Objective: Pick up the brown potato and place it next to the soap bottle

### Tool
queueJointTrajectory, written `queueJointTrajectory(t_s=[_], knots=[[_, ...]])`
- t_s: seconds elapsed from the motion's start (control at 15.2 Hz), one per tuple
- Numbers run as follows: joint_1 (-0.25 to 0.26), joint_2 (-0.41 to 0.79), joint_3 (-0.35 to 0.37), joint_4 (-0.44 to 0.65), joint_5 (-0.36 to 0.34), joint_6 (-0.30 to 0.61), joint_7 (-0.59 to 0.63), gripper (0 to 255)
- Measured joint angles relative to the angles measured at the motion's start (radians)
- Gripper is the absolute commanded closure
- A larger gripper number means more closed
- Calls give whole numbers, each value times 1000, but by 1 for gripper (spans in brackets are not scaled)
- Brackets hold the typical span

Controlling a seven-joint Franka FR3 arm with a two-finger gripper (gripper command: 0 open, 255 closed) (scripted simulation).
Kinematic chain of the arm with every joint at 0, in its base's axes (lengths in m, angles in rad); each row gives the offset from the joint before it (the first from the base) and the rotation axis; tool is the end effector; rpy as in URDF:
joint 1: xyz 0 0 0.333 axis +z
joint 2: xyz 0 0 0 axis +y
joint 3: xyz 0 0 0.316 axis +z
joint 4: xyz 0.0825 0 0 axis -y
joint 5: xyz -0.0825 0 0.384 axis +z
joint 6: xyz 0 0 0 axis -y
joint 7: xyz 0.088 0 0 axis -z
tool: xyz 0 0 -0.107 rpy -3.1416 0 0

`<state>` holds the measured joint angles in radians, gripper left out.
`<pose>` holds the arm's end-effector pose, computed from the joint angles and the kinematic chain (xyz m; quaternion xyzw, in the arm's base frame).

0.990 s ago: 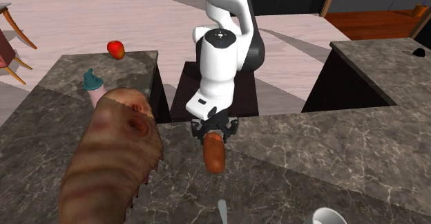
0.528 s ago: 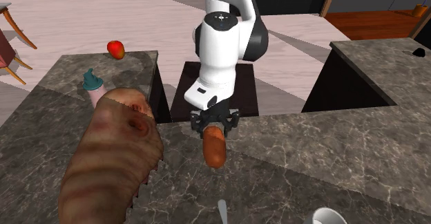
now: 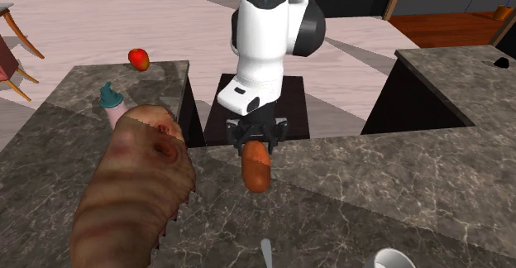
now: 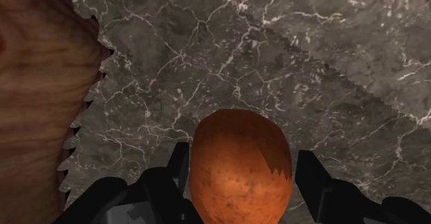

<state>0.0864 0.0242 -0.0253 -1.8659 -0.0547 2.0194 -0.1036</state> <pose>0.5808 0.0325 0.5100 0.9933 0.0923 0.0640 0.0270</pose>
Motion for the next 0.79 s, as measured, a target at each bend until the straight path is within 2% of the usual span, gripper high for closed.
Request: queueJointTrajectory(t_s=[0.79], knots=[[0,-4,0,158,3,-162,-10,255]])
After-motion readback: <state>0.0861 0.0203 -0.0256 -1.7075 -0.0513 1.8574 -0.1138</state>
